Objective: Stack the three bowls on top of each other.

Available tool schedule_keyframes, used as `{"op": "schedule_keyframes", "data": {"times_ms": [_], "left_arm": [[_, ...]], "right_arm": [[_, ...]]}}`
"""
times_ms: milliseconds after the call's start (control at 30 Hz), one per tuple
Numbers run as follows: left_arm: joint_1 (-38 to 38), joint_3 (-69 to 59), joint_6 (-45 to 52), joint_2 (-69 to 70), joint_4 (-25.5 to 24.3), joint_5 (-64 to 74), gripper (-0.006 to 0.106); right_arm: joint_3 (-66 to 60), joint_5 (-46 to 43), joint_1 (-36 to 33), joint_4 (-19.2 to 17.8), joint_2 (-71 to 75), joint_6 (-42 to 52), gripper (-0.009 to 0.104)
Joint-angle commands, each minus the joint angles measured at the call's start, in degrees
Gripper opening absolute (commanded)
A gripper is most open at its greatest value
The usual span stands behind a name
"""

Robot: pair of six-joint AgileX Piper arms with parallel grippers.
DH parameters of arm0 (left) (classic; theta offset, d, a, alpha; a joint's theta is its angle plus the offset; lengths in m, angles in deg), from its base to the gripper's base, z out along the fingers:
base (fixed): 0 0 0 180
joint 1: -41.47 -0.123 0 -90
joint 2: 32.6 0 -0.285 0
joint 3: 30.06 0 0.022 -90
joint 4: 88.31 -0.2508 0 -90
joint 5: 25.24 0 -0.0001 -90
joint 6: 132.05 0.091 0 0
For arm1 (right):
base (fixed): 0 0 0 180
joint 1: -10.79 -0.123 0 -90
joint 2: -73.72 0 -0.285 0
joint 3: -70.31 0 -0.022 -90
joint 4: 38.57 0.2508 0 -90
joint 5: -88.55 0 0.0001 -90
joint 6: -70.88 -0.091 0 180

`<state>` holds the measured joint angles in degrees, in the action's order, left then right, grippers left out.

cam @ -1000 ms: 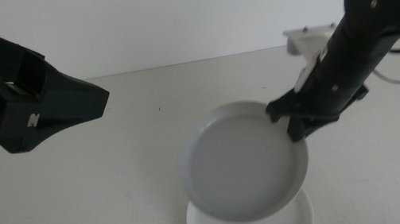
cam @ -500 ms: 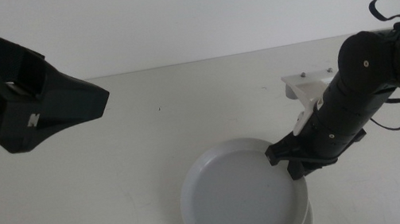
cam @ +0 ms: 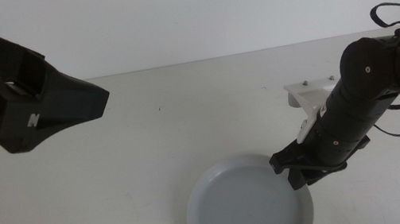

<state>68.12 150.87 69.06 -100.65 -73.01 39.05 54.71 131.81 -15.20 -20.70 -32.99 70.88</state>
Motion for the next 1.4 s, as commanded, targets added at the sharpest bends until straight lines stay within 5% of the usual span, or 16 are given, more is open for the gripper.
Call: {"op": "schedule_keyframes", "data": {"times_ms": [0,200,467,700,900,1100,1233,1367], "left_arm": [[0.03,1.76,-0.42,0.79,1.24,-2.74,0.105],[0.03,1.76,-0.42,0.79,1.24,-2.74,0.105],[0.03,1.76,-0.42,0.79,1.25,-3.15,0.105],[0.03,1.76,-8.72,-1.89,-0.58,-11.64,0.105],[-1.37,5.77,-16.9,-9.45,-9.9,-14.12,0.105],[-10.48,14.0,-17.85,-17.68,-9.12,-10.91,0.105],[-18.43,16.05,-13.63,-20.36,-4.51,-9.61,0.105],[-26.96,14.34,-9.31,-19.33,1.72,-7.14,0.105]], "right_arm": [[1.18,0.01,-0.08,0.47,2.85,0.73,0.031],[1.56,0.1,0.03,0.69,4.38,0.0,0.055],[8.3,6.51,0.1,-1.85,9.32,0.79,0.06],[17.08,10.52,0.1,-11.76,9.88,0.74,0.06],[27.69,10.06,0.1,-20.8,9.88,0.58,0.057],[34.07,11.08,0.17,-29.94,9.88,-2.74,0.049],[36.04,14.5,4.37,-27.84,9.88,-2.67,0.048],[36.1,15.55,14.62,-18.42,10.77,0.39,0.048]]}}
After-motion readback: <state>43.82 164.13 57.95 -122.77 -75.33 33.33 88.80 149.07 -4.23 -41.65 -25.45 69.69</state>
